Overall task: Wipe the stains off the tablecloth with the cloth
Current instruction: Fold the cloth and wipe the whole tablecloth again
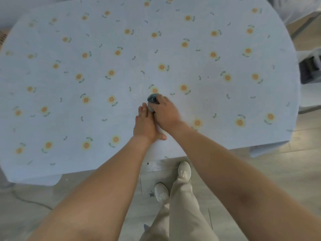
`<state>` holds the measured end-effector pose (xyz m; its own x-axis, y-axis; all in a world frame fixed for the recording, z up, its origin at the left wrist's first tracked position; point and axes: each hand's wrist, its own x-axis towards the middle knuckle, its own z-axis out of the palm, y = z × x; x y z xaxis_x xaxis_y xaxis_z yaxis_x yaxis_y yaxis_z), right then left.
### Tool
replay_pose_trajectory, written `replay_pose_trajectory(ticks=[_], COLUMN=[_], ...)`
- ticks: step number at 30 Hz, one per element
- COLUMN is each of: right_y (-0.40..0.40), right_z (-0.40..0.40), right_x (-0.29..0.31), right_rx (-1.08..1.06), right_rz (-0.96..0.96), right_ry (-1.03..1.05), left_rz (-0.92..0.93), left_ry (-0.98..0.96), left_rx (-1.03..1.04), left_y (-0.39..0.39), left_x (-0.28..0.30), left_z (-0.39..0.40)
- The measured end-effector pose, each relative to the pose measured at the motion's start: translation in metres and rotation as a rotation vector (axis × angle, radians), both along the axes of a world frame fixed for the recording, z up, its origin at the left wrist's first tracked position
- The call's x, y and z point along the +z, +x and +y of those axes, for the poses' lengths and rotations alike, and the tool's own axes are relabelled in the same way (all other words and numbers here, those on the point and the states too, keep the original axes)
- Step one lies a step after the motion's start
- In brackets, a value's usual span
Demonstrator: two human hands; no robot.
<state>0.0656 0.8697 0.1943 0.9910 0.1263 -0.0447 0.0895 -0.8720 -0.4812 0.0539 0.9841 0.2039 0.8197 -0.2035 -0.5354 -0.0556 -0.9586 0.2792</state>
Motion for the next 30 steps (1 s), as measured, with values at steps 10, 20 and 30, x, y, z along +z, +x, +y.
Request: replay_pose_trajectory(ticks=[10,20,30], right_y=[-0.073,-0.093,-0.128], right_z=[-0.175,-0.093,-0.052], right_x=[-0.002,-0.003,-0.006], right_rx=[-0.922,0.029,-0.53], right_rz=[-0.002,-0.016,0.007], right_ry=[-0.089,-0.204,0.004], left_rz=[-0.04,-0.043,-0.052], left_ry=[0.068,0.018,0.021], left_rx=[-0.035,0.01,0.019], left_y=[-0.015,-0.076,-0.076], left_x=[0.006,0.0,-0.005], left_z=[-0.008,0.007,0.006])
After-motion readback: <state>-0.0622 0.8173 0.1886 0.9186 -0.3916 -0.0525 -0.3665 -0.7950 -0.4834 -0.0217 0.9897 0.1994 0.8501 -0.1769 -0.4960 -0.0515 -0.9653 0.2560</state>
